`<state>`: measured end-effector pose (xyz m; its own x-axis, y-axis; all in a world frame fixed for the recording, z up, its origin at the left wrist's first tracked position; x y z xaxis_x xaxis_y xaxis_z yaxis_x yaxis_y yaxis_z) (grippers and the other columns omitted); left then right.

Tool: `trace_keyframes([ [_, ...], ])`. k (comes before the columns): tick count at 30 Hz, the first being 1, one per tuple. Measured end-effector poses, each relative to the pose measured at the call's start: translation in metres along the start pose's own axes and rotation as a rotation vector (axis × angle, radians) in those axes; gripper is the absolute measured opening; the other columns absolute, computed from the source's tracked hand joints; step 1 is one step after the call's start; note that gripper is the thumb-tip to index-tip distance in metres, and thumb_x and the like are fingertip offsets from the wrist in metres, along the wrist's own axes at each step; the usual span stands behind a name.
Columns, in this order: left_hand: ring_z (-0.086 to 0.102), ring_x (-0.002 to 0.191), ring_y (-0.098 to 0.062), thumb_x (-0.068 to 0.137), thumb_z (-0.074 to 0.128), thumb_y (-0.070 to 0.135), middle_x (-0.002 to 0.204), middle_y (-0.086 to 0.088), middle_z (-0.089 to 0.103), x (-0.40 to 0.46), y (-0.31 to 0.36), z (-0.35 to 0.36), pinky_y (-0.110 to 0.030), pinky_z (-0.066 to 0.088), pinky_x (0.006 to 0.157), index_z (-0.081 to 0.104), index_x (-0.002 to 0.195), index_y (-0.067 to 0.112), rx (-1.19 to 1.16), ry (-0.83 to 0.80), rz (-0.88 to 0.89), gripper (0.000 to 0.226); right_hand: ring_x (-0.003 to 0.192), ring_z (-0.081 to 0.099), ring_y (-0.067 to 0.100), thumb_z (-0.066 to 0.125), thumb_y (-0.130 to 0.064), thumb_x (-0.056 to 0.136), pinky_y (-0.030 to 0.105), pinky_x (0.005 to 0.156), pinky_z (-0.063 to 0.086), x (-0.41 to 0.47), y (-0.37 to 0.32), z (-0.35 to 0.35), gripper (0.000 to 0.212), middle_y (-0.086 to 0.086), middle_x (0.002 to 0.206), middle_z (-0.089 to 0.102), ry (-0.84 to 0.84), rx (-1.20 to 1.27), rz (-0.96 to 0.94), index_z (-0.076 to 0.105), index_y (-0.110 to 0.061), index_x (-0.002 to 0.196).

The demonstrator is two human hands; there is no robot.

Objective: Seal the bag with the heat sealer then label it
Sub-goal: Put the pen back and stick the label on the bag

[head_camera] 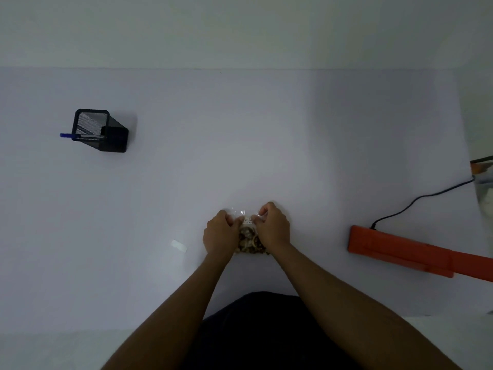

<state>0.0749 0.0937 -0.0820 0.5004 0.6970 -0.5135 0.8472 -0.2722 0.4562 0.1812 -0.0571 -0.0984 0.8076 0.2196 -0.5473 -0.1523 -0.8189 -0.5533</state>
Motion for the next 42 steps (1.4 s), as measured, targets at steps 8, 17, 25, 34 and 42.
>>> trace_keyframes([
  [8, 0.063, 0.070, -0.020, 0.090, 0.065, 0.039, 0.071, 0.004, 0.064, 0.005, -0.007, 0.003, -0.035, 0.054, 0.067, 0.055, 0.078, 0.018, -0.039, -0.043, 0.048, 0.026, 0.080, 0.062, 0.022, 0.065, -0.013, 0.089, 0.034, 0.072, 0.052, 0.003, 0.000, -0.004, 0.009, -0.001, 0.083, 0.060, -0.021, -0.004, -0.023, 0.057, -0.017, 0.091],
  [17, 0.062, 0.066, -0.016, 0.085, 0.069, 0.042, 0.069, 0.005, 0.063, -0.001, -0.003, 0.000, -0.032, 0.053, 0.063, 0.054, 0.081, 0.021, -0.049, -0.028, 0.107, 0.027, 0.074, 0.058, 0.016, 0.078, -0.033, 0.078, 0.029, 0.065, 0.044, -0.001, 0.000, -0.002, 0.031, -0.003, 0.085, 0.060, -0.030, -0.023, -0.057, 0.054, -0.019, 0.091],
  [25, 0.064, 0.083, -0.021, 0.091, 0.059, 0.018, 0.086, -0.001, 0.067, 0.001, -0.006, 0.006, -0.030, 0.048, 0.070, 0.060, 0.095, 0.014, -0.083, -0.136, 0.066, 0.005, 0.075, 0.058, 0.018, 0.061, -0.006, 0.090, 0.032, 0.070, 0.048, -0.002, 0.002, -0.004, 0.016, 0.001, 0.083, 0.057, -0.024, 0.033, -0.065, 0.053, -0.014, 0.101],
  [34, 0.057, 0.092, -0.019, 0.092, 0.062, 0.036, 0.105, -0.001, 0.058, -0.043, -0.043, -0.005, -0.032, 0.045, 0.077, 0.053, 0.117, 0.011, -0.119, -0.024, -0.053, 0.036, 0.070, 0.058, 0.002, 0.071, -0.023, 0.090, 0.020, 0.068, 0.045, -0.047, 0.054, -0.033, 0.014, -0.005, 0.078, 0.064, 0.111, 0.326, 0.005, 0.063, -0.015, 0.098],
  [42, 0.062, 0.095, -0.019, 0.092, 0.064, 0.017, 0.106, -0.007, 0.067, -0.040, -0.033, 0.012, -0.025, 0.045, 0.078, 0.060, 0.119, 0.007, -0.193, -0.161, -0.005, 0.029, 0.089, 0.065, 0.012, 0.070, -0.017, 0.092, 0.022, 0.079, 0.055, -0.045, 0.046, -0.018, 0.025, 0.000, 0.096, 0.068, 0.009, 0.313, -0.003, 0.068, -0.009, 0.116],
])
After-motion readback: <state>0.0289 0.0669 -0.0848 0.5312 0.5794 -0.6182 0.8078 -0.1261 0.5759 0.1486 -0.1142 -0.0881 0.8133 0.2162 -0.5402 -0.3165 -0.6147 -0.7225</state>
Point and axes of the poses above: each hand's wrist, its own x-axis towards the middle knuckle, its own z-axis out of the palm, y = z × x, the point moved 9 cm from there along x, towards the middle knuckle
